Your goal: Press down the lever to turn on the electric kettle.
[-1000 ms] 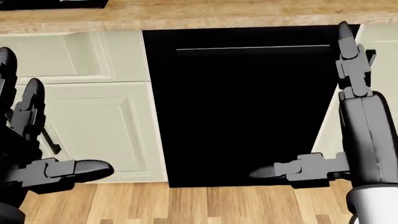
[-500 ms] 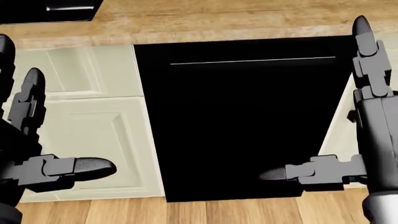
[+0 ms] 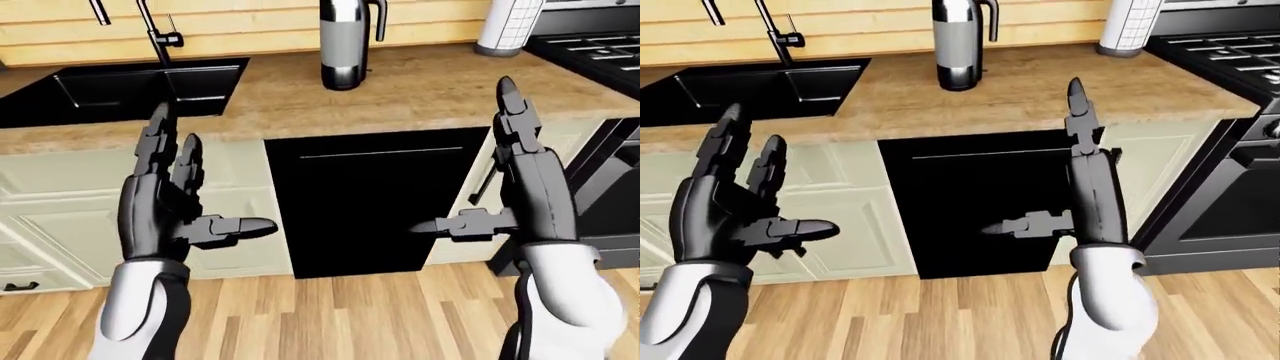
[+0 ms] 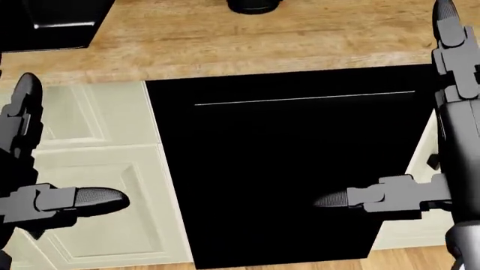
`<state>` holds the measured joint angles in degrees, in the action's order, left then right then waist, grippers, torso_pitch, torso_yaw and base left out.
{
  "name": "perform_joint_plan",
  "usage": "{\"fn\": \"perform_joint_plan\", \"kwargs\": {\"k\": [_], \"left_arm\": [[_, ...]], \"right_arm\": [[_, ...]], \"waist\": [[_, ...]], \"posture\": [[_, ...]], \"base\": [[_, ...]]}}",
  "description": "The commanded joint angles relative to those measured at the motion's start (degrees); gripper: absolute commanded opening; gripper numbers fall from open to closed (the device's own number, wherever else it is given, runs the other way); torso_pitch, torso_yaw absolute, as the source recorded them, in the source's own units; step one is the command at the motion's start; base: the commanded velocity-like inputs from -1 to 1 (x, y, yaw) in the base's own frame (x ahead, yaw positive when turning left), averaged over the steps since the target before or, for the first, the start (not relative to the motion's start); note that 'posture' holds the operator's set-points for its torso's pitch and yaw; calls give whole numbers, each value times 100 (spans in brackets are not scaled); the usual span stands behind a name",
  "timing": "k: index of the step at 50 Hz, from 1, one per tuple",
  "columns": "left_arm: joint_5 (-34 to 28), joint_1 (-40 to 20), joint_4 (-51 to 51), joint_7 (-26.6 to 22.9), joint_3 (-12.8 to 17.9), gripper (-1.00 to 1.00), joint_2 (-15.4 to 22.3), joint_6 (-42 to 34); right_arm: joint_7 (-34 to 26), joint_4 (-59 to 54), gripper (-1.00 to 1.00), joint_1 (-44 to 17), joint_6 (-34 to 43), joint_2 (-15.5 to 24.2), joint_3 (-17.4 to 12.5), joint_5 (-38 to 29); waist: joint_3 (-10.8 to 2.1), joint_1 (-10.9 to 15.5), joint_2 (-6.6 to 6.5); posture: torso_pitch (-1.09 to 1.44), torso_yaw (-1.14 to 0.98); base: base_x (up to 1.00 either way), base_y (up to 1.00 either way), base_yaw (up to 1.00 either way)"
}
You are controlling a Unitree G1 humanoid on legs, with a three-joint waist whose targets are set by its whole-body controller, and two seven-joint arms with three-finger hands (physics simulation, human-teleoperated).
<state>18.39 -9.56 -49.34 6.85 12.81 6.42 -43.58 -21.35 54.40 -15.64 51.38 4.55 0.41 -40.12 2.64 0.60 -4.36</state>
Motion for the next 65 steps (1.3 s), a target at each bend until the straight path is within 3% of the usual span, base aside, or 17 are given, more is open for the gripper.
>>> {"fn": "perform_joint_plan", "kwargs": {"k": [1,7,10,11,13,19,21,23,32,34,36,45,50,52,59,62,65], "left_arm": [[82,-212,-234,-1,15,100,40,122],[88,-205,-305,34,0,100,70,150],[115,-216,-353,48,11,100,71,100],[133,-229,-371,55,22,100,75,79],[181,-284,-364,77,72,100,90,38],[341,-375,-535,172,128,100,181,-142],[321,-338,-541,173,86,100,171,-112],[350,-356,-564,190,102,100,170,-153],[607,-512,-686,354,277,100,273,-374],[641,-520,-681,373,295,100,291,-375],[681,-536,-669,392,322,100,315,-376],[942,-672,-677,561,447,100,432,-480],[1094,-792,-633,685,502,100,530,-527],[1155,-824,-630,741,509,100,571,-538],[1484,-1062,-644,974,640,100,748,-697],[1625,-1114,-645,1074,675,100,814,-727],[1694,-1128,-606,1133,665,100,870,-690]], "right_arm": [[-4,141,100,-218,-92,57,-64,-165],[-103,186,100,-237,-81,34,-76,-267],[-159,226,100,-254,-52,43,-92,-308],[-180,244,100,-268,-36,45,-99,-325],[-181,219,100,-281,-51,38,-109,-328],[-296,325,100,-307,24,47,-110,-446],[-304,317,100,-320,21,45,-114,-449],[-310,313,100,-330,19,41,-117,-449],[-368,252,100,-449,51,60,-102,-488],[-364,221,100,-474,42,56,-102,-481],[-378,184,100,-527,52,66,-98,-486],[-592,-28,100,-1003,249,153,-60,-678],[-668,-75,100,-1117,266,153,-51,-752],[-702,-116,100,-1152,265,164,-38,-803],[-755,-351,100,-1420,228,161,-66,-835],[-758,-364,100,-1439,222,161,-79,-825],[-795,-432,100,-1534,241,204,-134,-793]], "waist": [[-110,-18,6],[-82,41,355],[-197,54,789],[-177,-10,603],[-103,-22,690],[-25,-83,411],[-30,-120,239],[-147,-143,-101],[-67,12,250],[-77,40,415],[-168,44,734],[-9,-73,419],[-271,-137,-75],[-94,-83,-73],[-109,-18,268],[-182,11,624],[-135,-13,636]], "posture": [[0,0],[0,0],[0,0],[0,0],[0,0],[0,0],[0,0],[0,0],[0,0],[0,0],[0,0],[0,0],[0,0],[0,0],[0,0],[0,0],[0,0]], "base": [[25,0,0],[26,0,0],[26,0,0],[26,0,0],[26,0,0],[26,0,0],[26,0,0],[26,0,0],[26,0,0],[26,0,0],[26,0,0],[25,0,0],[16,0,0],[16,0,0],[16,0,0],[16,0,0],[16,0,0]]}}
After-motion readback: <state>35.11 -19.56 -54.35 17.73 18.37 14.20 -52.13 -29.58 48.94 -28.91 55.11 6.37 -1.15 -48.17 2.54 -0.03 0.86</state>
